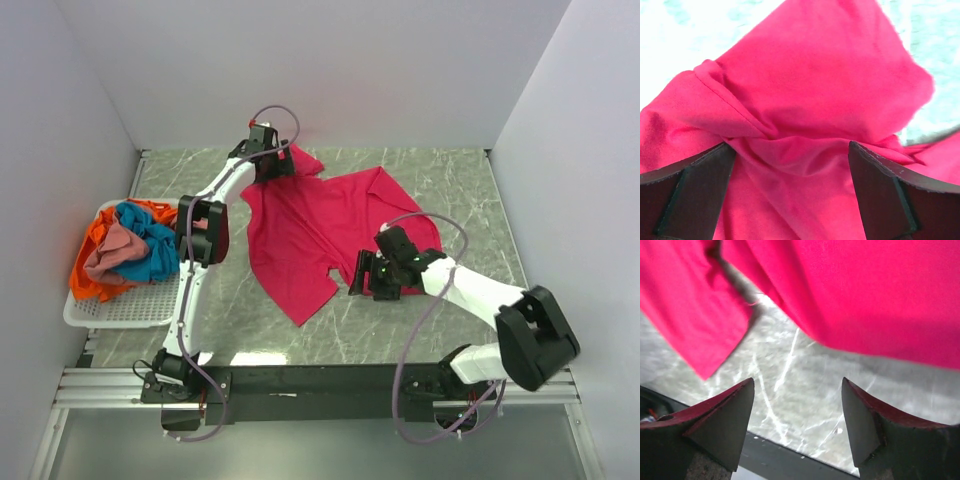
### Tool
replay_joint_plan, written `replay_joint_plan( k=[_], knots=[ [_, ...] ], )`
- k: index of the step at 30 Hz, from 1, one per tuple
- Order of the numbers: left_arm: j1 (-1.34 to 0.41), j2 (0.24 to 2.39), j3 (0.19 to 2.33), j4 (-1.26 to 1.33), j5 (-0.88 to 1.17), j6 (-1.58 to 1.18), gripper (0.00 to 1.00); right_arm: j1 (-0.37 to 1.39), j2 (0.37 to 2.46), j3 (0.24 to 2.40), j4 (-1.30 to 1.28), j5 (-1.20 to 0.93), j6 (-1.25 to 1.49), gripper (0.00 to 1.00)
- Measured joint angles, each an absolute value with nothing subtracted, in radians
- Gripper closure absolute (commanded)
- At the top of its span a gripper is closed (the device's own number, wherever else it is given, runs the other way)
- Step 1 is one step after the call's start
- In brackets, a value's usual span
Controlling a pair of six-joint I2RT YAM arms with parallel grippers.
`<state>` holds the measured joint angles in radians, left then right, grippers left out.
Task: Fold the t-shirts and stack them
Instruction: Flatten the tshirt out
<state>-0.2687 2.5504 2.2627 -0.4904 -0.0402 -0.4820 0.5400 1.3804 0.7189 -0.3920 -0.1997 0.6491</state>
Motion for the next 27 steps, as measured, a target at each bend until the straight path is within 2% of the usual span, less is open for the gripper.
replay_joint_plan(
  k=[3, 6, 12, 16, 20, 23, 27],
  knots=[
    [-0.269, 2.531, 2.243, -0.470, -0.013, -0.484, 0.01, 0.544, 1.302, 0.735, -0.442, -0.153, 0.673, 0.18],
    [-0.269, 2.427, 2.130, -0.480, 0.010, -0.495, 0.01, 0.514, 1.236, 0.789, -0.488, -0.097, 0.680, 0.13],
    [-0.293, 1.953, 1.656, -0.444, 0.017, -0.572, 0.01, 0.270, 1.156, 0.820, -0.486, -0.097, 0.677, 0.09],
    [-0.437, 1.596, 1.317, -0.426, -0.062, -0.657, 0.01, 0.104, 1.110, 0.778, -0.518, -0.046, 0.660, 0.05],
    [-0.621, 1.370, 1.034, -0.421, -0.088, -0.786, 0.01, 0.014, 1.063, 0.759, -0.550, 0.010, 0.632, 0.05],
    [-0.702, 1.288, 0.880, -0.479, -0.102, -0.881, 0.01, -0.059, 1.034, 0.743, -0.558, 0.023, 0.611, 0.05],
    [-0.810, 1.276, 0.788, -0.522, -0.103, -0.977, 0.01, -0.128, 1.016, 0.717, -0.561, 0.027, 0.596, 0.05]
  ],
)
